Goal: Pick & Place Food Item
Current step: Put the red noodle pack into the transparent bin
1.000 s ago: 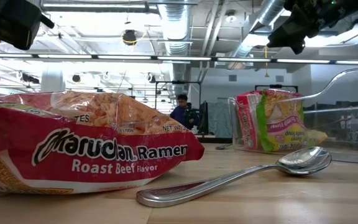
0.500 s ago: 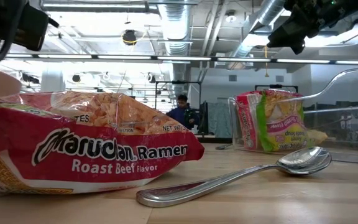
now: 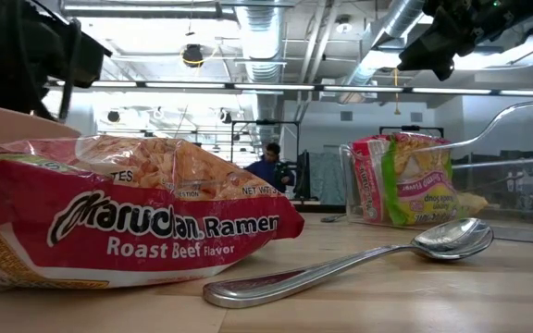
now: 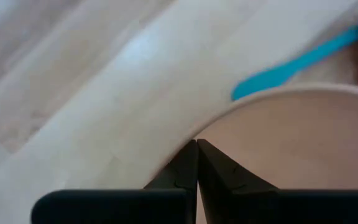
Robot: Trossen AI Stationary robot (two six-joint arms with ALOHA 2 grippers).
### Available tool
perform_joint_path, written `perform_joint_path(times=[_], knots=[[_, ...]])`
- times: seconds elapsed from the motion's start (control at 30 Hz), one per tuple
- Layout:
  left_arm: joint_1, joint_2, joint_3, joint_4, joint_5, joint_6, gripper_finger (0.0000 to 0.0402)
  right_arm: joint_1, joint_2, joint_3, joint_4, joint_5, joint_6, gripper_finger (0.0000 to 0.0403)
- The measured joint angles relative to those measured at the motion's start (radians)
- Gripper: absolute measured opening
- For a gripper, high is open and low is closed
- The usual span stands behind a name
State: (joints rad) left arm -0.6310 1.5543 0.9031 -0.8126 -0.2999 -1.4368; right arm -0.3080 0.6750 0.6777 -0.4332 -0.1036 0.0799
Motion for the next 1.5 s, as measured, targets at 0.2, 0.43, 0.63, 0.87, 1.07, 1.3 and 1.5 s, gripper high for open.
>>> perform_joint_path(times=[0.2, 0.43, 0.63, 0.87, 1.07, 1.3, 1.5], knots=[[0.034, -0.001, 0.0, -0.026, -0.052, 0.0, 0.0, 0.0, 0.0, 0.0, 0.0, 0.0, 0.0, 0.0107], [0.077, -0.001, 0.0, -0.03, -0.113, 0.032, 0.0, 0.0, 0.0, 0.0, 0.0, 0.0, 0.0, 0.0107], [0.122, -0.001, 0.0, -0.029, -0.129, 0.116, 0.0, 0.0, 0.0, 0.0, 0.0, 0.0, 0.0, 0.0107], [0.139, -0.001, 0.0, -0.027, -0.128, 0.171, 0.0, 0.0, 0.0, 0.0, 0.0, 0.0, 0.0, 0.0107], [0.117, -0.037, -0.001, -0.018, -0.119, 0.177, 0.0, 0.0, 0.0, 0.0, 0.0, 0.0, 0.0, 0.0107], [0.061, -0.153, -0.001, 0.05, -0.121, 0.206, 0.0, 0.0, 0.0, 0.0, 0.0, 0.0, 0.0, 0.0107], [-0.014, -0.227, 0.0, 0.323, -0.124, 0.422, 0.0, 0.0, 0.0, 0.0, -0.001, 0.0, 0.0, 0.0107]])
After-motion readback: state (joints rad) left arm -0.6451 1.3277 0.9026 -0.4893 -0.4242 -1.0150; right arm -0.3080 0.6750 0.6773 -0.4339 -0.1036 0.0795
